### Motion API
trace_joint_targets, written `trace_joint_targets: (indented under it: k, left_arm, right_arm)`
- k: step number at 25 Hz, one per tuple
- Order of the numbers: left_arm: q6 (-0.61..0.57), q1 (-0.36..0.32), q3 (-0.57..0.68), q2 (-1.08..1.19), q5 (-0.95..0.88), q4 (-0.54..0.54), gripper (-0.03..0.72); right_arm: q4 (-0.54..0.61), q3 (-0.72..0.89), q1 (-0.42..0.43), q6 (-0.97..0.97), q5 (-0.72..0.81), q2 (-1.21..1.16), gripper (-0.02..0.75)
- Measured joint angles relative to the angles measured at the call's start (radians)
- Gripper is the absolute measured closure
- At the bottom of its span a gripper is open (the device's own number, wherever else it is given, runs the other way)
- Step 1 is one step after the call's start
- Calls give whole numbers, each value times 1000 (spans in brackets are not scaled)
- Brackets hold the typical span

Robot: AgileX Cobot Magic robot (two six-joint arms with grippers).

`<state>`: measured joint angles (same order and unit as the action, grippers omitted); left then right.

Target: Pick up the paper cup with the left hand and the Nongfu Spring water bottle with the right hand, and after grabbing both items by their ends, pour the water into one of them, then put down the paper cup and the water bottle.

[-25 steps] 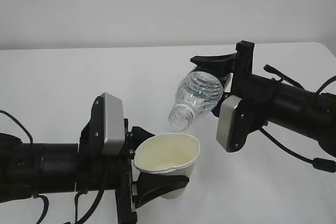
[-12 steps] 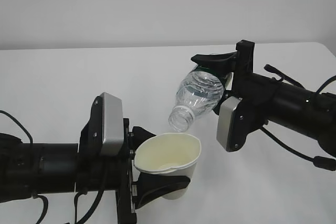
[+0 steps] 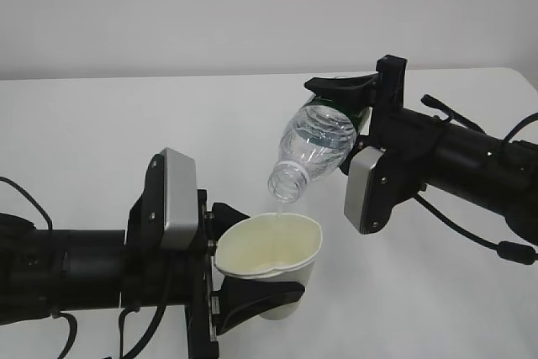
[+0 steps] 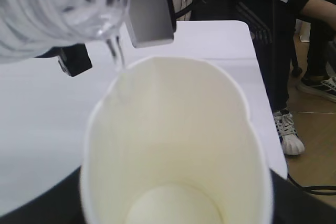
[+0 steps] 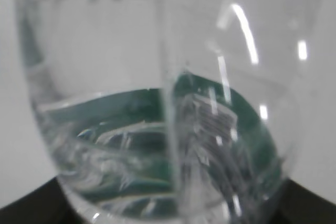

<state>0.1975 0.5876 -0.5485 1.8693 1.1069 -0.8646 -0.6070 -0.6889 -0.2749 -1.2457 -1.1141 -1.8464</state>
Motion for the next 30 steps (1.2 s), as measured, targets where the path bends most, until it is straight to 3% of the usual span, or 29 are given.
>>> trace_joint_targets:
  k: [30]
  left_arm:
    - [0, 0, 0, 0, 0, 48, 268]
  right_arm:
    - [0, -9, 0, -26, 0, 0, 277]
